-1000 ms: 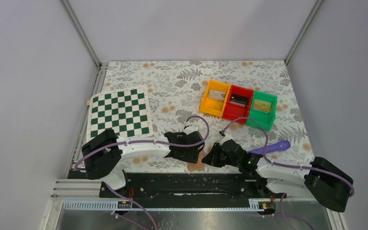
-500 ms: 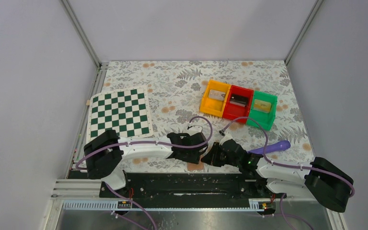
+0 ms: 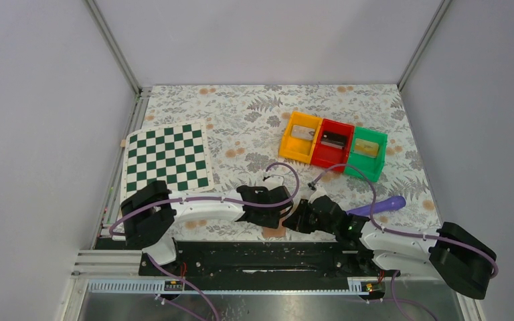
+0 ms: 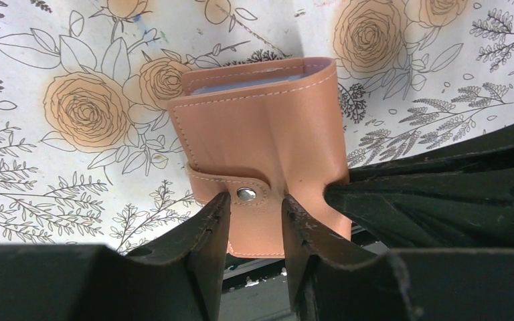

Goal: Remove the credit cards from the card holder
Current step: Open the card holder at the center of the board.

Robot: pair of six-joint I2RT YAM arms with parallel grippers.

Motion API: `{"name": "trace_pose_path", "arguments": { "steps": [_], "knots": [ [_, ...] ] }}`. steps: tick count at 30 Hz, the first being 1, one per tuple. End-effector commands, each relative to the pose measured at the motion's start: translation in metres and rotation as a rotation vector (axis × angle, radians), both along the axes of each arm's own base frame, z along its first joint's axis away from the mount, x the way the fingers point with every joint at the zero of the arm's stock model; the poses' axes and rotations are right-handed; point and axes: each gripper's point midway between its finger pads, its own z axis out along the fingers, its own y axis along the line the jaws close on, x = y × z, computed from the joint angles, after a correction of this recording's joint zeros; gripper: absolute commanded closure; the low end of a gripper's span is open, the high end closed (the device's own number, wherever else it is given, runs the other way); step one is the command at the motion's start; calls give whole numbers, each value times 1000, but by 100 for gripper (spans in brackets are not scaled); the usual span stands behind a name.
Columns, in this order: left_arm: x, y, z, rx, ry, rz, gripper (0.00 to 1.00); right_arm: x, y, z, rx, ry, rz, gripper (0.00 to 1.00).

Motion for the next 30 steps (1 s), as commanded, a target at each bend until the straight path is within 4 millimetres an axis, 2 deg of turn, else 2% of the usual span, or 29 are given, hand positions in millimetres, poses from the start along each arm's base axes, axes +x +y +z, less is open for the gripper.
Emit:
{"name": "trace_pose_path", "arguments": {
  "steps": [1,7,12,21,30],
  "knots": [
    [5,33,-15,137,-35,41,67,9,9,23,76,-63,-16,100],
    [6,23,-20,127,-26,25,76,10,9,25,77,-70,-16,100],
    [10,24,-17,129,-48,27,100,9,8,23,68,-68,-17,100],
    [28,54,10,151,-125,98,100,14,0,18,41,-87,-57,100],
    [39,87,14,135,-126,194,100,16,-8,12,-1,-110,-62,100]
  ]
}}
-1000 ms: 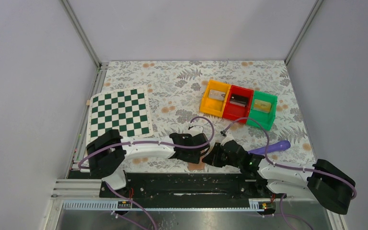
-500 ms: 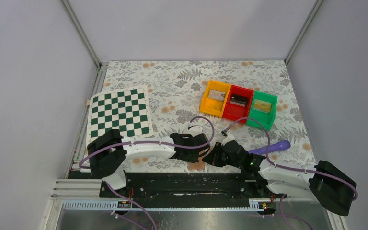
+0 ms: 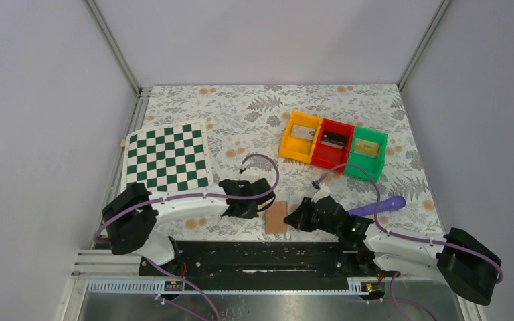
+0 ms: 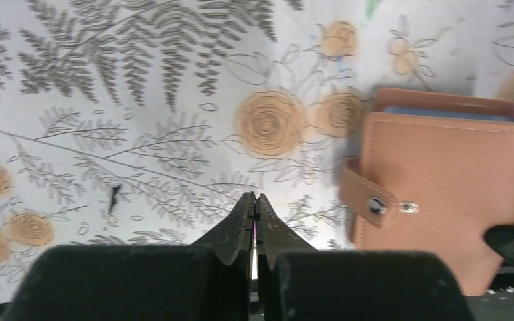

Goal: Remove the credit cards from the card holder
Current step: Open the card holder at the center of the board.

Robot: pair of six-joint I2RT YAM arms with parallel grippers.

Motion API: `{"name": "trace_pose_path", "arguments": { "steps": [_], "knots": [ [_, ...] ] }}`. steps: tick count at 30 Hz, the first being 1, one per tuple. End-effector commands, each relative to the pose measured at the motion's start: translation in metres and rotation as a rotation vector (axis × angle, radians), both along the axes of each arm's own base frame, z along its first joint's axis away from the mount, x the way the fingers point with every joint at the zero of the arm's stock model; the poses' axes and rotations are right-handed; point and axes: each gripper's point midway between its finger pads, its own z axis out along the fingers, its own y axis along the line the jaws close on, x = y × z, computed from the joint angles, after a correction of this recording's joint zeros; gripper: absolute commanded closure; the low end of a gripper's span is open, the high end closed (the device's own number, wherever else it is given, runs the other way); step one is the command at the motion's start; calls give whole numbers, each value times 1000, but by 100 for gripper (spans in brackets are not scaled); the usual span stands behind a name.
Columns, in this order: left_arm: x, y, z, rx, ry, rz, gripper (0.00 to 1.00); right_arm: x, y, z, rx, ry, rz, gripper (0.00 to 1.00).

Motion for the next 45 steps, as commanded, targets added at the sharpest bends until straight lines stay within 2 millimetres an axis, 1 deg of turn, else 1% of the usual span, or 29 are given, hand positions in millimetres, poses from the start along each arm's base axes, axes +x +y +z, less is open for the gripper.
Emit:
{"name": "trace_pose_path", "arguments": {
  "steps": [1,4,7,8,9,12,13,14,15,17,19,22,27,32,34,38,41,44,45],
  "knots": [
    [9,21,9,2,-40,49,100,8,-4,2,-28,-56,-18,100],
    [9,25,9,-18,-38,63,100,12,-5,2,-70,-77,-11,100],
    [5,21,6,-69,-16,56,100,18,-7,4,-128,-105,9,99],
    [3,17,7,-96,-10,46,98,21,-6,7,-142,-116,19,100],
    [3,9,11,-148,-15,28,89,22,-6,10,-155,-124,28,100],
    [0,-11,25,-309,-39,-26,53,23,-2,17,-159,-137,49,100],
    [0,-15,30,-347,-51,-44,45,23,-1,18,-156,-138,51,100],
    [1,-21,36,-377,-68,-60,38,23,-1,19,-150,-137,51,100],
    [2,-24,40,-389,-78,-73,34,22,-1,19,-146,-135,49,100],
    [5,-31,45,-396,-88,-110,27,21,-1,19,-139,-131,47,100],
    [8,-37,43,-379,-84,-131,24,21,0,20,-129,-131,48,100],
    [11,-44,33,-345,-67,-142,23,20,0,20,-125,-131,49,100],
    [12,-58,25,-380,-50,-164,22,19,0,21,-120,-132,53,100],
    [11,-60,17,-366,-34,-173,23,18,-1,21,-118,-133,55,100],
    [10,-58,11,-351,-27,-169,26,19,-1,21,-116,-132,53,100],
    [7,-48,-5,-288,7,-148,36,20,-2,22,-116,-141,40,100],
    [8,-39,-14,-244,11,-120,50,22,-4,22,-122,-148,34,100],
    [8,-39,-11,-279,-8,-112,62,23,-4,19,-140,-150,38,100],
    [8,-40,-9,-294,-14,-112,67,23,-5,18,-147,-151,39,100]
  ]
}}
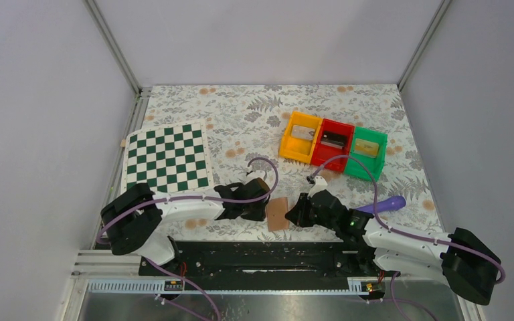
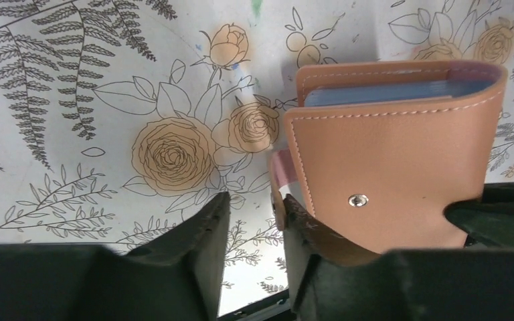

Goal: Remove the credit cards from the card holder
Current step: Open the card holder at the center of the board.

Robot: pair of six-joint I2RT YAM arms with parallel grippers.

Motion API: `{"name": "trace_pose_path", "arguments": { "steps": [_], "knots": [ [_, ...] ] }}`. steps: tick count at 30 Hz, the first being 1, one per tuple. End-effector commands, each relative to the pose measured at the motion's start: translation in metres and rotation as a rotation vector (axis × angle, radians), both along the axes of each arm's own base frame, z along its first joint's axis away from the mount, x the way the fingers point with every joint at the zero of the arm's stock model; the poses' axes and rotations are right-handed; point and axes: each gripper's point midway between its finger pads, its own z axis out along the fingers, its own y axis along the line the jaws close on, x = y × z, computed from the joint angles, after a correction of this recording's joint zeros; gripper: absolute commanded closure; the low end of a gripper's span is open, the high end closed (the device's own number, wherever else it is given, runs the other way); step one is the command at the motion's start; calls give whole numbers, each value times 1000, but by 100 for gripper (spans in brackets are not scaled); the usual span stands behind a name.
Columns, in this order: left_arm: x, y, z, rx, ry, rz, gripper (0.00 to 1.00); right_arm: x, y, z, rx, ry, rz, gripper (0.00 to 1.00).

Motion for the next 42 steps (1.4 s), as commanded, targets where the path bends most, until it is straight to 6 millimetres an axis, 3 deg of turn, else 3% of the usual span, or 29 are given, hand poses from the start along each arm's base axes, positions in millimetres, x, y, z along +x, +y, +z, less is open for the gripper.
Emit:
{"name": "trace_pose_path", "arguments": {
  "steps": [1,4,8,14,17,20,24,28,38,42],
  "knots": [
    [10,-6,15,-72,-53,23,73,12,1,7,-4,-55,-18,100],
    [13,-5,15,-81,-35,24,89,13,1,3,-19,-54,-13,100],
    [16,-1,12,-82,-33,30,100,15,1,1,-36,-59,-3,100],
    [12,-1,16,-130,-16,22,100,21,1,8,-48,-100,25,98],
    [5,2,21,-149,21,58,100,27,0,18,-70,-125,36,82],
    [-4,-8,31,-257,58,65,100,37,-3,36,-118,-147,16,61],
    [-7,-9,43,-326,68,100,100,33,1,39,-161,-104,54,39],
    [1,5,42,-282,37,173,100,30,8,28,-208,-74,71,31],
    [-4,-1,52,-406,64,214,100,11,35,23,-262,-126,104,12],
    [-6,-1,51,-413,70,209,100,4,44,20,-291,-143,94,11]
  ]
}}
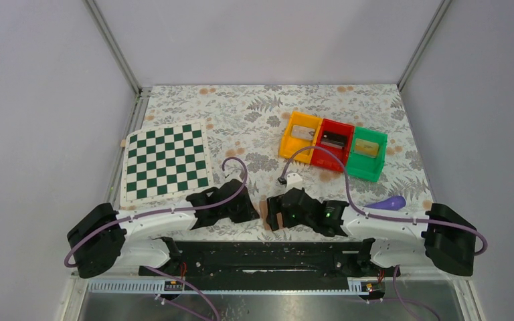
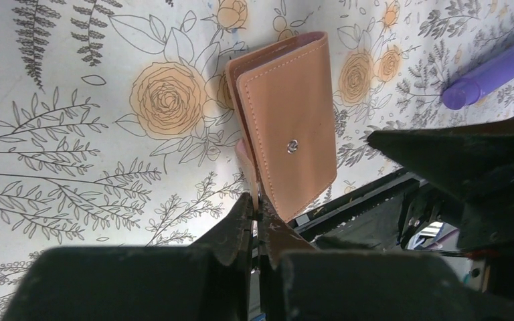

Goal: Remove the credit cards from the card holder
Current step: Open the card holder at the center of the board.

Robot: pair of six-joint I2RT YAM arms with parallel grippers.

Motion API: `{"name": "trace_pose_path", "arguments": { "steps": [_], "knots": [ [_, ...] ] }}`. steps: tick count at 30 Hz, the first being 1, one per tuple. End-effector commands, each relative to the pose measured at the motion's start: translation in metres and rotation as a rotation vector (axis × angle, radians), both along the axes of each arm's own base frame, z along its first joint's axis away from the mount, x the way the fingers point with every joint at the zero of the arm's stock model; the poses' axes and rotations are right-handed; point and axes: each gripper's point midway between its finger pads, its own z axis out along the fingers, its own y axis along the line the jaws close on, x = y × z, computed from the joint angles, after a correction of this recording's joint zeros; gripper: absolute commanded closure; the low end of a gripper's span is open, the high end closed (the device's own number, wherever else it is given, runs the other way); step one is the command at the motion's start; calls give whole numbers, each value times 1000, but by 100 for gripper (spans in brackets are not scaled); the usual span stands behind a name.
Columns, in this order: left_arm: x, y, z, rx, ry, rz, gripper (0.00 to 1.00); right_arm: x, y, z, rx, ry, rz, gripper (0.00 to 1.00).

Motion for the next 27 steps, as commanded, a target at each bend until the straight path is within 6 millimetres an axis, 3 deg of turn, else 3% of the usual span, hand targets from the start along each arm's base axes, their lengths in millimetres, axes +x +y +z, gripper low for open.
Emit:
{"name": "trace_pose_path", "arguments": {
  "steps": [1,9,17,27],
  "knots": [
    [8,-11,18,-90,-30,21,100,6,17,13,-8,-73,-56,11],
    [7,-11,15,-115,-21,40,100,5,18,-1,-124,-142,-94,12],
    [7,-8,9,-93,-12,48,100,-1,33,-9,-153,-155,-73,12],
    [10,5,4,-88,-16,105,100,3,14,-23,-303,-224,-127,12]
  ]
}}
